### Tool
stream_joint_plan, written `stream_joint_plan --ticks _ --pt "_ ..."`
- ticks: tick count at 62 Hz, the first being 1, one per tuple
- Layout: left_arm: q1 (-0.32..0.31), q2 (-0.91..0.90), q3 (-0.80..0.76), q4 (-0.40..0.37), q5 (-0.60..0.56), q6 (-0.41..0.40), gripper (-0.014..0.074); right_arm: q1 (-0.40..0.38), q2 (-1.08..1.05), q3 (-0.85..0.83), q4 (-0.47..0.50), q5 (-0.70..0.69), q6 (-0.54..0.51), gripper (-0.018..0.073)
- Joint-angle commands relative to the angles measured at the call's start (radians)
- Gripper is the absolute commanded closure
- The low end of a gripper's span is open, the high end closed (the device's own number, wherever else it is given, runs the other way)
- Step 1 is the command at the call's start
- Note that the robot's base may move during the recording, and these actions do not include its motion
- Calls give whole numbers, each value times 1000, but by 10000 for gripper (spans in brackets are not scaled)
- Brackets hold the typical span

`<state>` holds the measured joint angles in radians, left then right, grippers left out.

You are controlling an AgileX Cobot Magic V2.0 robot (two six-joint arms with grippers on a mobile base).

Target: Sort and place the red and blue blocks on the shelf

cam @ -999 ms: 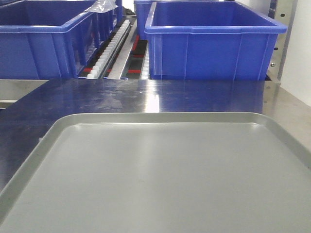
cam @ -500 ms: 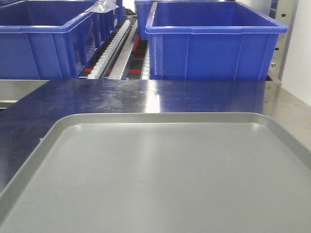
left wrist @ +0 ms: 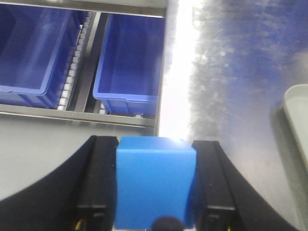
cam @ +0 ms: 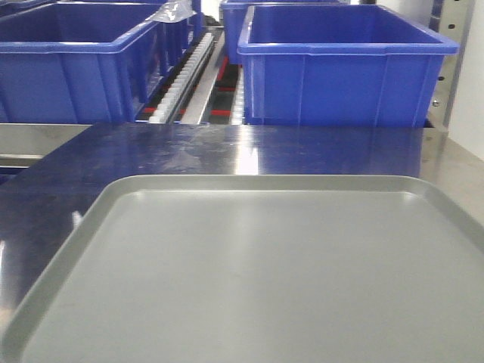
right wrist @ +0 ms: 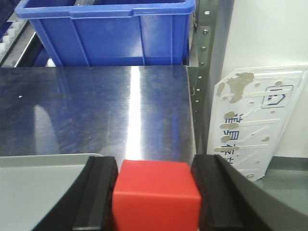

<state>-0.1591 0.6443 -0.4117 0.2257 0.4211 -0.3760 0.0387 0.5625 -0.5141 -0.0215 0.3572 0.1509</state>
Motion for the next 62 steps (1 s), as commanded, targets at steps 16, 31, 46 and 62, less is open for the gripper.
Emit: stream_joint_plan --ticks 16,31,46,62 --pt "2 8 -40 5 -67 -3 473 -7 -1 -27 -11 -90 -9 505" --pt "2 8 -40 5 -67 -3 473 -7 -1 -27 -11 -90 -9 505" --pt "2 8 -40 5 -67 -3 473 -7 -1 -27 -11 -90 -9 505" --pt "2 8 -40 5 -67 -3 473 -7 -1 -27 -11 -90 -9 505"
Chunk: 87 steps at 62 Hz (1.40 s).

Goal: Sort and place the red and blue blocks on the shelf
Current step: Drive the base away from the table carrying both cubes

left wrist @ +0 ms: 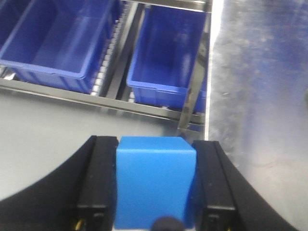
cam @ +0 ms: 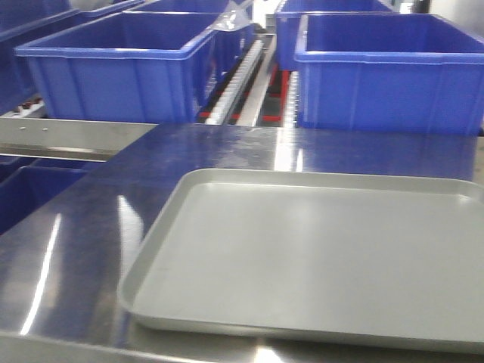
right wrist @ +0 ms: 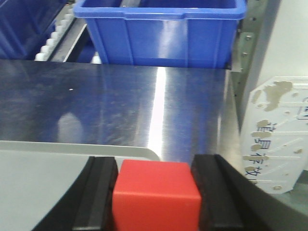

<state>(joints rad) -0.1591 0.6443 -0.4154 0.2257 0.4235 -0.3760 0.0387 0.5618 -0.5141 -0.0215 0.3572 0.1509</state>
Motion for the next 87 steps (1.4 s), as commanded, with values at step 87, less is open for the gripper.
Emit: stream_joint_plan --ticks 87 --pt "2 8 -36 5 -69 -3 473 -7 0 -27 -11 -90 -9 505"
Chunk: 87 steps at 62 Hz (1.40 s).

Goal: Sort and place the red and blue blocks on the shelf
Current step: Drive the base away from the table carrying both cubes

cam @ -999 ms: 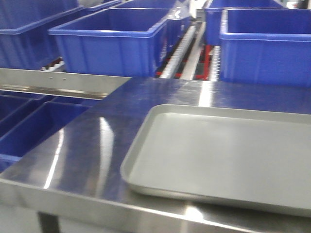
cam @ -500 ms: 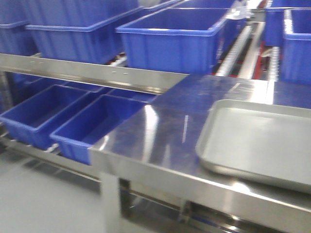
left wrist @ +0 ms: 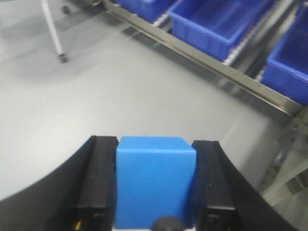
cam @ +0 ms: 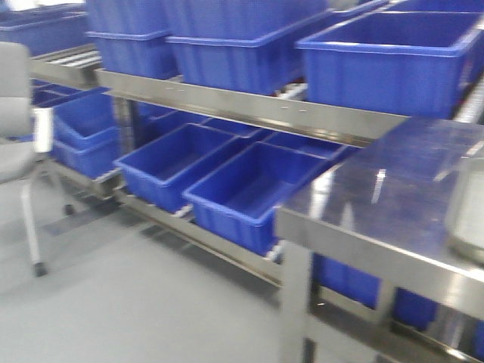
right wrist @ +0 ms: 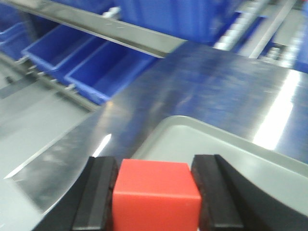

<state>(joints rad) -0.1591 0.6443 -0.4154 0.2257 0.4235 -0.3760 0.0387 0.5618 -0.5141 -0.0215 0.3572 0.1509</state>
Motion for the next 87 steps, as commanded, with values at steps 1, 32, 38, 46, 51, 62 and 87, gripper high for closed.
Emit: stream_joint_plan --ticks 1,32,38,46,51,62,87 --pt "2 8 -36 5 -69 -3 473 -7 0 -27 -11 -90 -9 505" --pt "2 8 -36 5 -69 -3 473 -7 0 -27 -11 -90 -9 505" --pt "2 8 -36 5 -69 -3 473 -7 0 -27 -11 -90 -9 505" --pt "2 8 -36 5 -69 -3 473 -7 0 -27 -11 -90 -9 505" --pt "2 8 -36 5 -69 -3 473 -7 0 -27 -11 -90 -9 505" --pt "2 8 -36 5 -69 -3 473 -7 0 -27 -11 -90 -9 505" --pt "2 8 -36 5 -69 -3 473 -7 0 -27 -11 -90 -9 505"
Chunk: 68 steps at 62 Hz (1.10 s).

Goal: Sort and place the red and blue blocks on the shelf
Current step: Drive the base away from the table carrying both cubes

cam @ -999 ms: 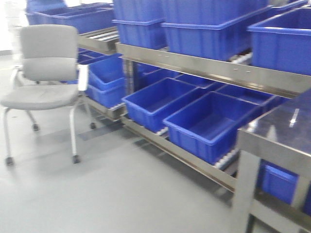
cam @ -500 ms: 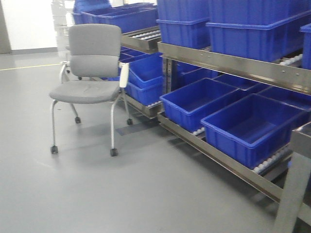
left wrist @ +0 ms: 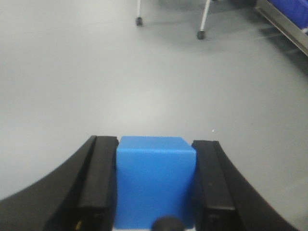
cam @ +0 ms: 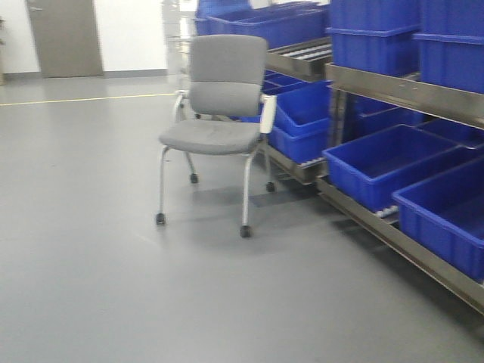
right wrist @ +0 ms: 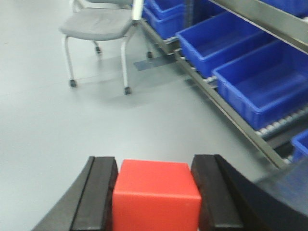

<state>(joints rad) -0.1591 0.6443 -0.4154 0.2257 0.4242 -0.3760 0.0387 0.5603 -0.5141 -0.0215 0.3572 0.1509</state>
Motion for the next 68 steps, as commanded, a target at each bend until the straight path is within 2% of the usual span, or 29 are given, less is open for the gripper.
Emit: stream_joint_plan --ticks 1,68 --pt "2 8 -36 5 -70 -3 473 -7 1 -27 -11 -90 -9 505" --pt "2 8 -36 5 -70 -3 473 -7 1 -27 -11 -90 -9 505"
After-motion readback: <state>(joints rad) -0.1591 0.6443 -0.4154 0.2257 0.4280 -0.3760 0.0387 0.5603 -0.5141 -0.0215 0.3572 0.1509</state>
